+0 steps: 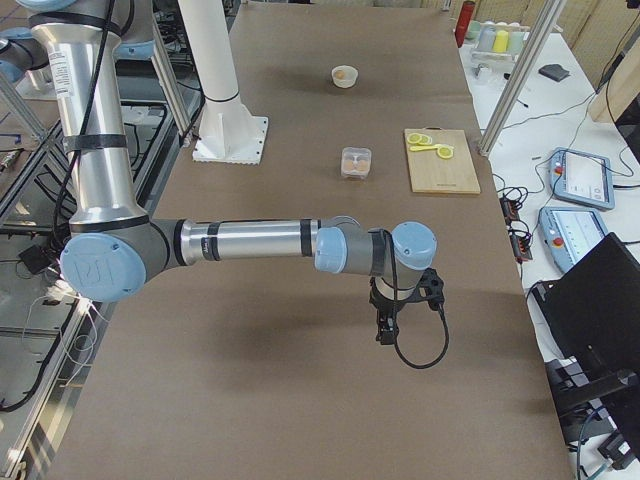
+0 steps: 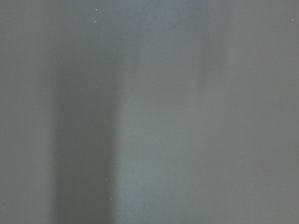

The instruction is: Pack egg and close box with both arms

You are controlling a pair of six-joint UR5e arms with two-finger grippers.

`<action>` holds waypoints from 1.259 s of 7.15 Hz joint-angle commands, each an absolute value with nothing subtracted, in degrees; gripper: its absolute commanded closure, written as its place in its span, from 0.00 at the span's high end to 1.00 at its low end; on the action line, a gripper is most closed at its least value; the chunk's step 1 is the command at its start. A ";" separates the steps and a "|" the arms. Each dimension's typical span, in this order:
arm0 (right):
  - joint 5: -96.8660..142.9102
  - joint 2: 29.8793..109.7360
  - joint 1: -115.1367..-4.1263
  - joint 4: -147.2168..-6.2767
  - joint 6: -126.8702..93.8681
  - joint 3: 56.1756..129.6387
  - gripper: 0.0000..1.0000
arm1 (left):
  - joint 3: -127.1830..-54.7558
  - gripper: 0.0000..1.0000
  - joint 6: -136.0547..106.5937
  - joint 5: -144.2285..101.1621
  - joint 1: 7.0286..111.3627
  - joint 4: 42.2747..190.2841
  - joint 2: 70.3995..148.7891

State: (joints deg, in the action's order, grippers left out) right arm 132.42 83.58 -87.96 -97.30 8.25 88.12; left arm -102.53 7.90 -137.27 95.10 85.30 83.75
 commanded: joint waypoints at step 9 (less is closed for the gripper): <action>138.61 85.69 -84.32 -93.28 7.39 90.97 1.00 | -115.02 0.97 -45.33 -139.92 74.77 94.22 84.02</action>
